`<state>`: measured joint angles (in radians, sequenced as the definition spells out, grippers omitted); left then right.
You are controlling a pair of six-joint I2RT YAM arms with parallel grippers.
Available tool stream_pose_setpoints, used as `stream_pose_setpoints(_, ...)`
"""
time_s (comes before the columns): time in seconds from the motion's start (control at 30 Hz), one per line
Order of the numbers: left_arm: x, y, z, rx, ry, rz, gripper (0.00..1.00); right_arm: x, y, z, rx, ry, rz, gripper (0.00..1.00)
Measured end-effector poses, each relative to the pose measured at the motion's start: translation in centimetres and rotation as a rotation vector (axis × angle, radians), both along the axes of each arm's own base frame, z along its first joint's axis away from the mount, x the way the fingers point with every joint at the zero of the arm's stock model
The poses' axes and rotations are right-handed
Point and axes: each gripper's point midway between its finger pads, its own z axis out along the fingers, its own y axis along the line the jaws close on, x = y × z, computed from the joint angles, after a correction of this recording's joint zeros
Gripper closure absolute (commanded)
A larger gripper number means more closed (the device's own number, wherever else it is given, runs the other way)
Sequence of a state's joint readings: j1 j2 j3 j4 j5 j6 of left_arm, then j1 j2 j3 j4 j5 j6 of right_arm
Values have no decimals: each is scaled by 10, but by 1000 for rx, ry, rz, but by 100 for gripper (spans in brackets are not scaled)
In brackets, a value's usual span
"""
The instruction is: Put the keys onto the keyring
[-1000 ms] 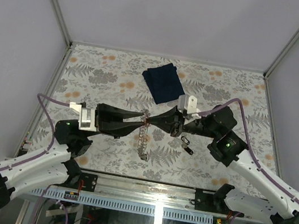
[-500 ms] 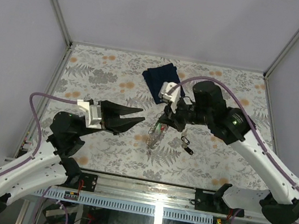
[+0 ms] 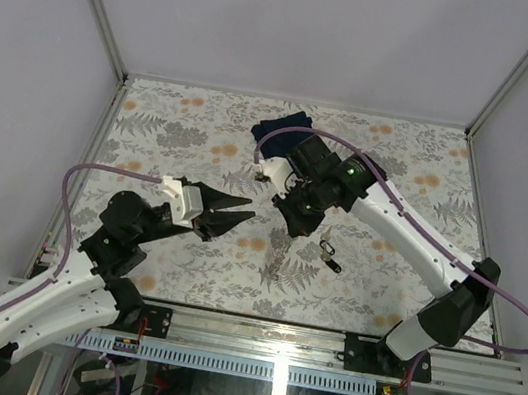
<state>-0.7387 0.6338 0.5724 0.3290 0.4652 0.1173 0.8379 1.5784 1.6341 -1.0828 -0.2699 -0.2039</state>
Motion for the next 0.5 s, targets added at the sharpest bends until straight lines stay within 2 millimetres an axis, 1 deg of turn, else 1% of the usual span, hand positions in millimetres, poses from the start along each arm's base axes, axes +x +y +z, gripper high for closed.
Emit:
stream_pose_setpoints(0.07, 3, -3, -5, 23, 10, -1, 74, -4, -5, -10, -52, 40, -22, 100)
stream_pose_setpoints(0.13, 4, -6, -10, 46, 22, -7, 74, -8, -10, -14, -84, 64, -43, 100)
stream_pose_setpoints(0.23, 7, -11, -22, 86, 47, -21, 74, -10, -13, -11, -96, 74, -65, 100)
stream_pose_setpoints(0.33, 6, -15, -31, 125, 68, -44, 73, -7, -11, -6, -84, 64, -75, 100)
stream_pose_setpoints(0.5, 5, -23, -36, 164, 78, -92, 70, -13, -2, -2, -37, 96, -51, 100)
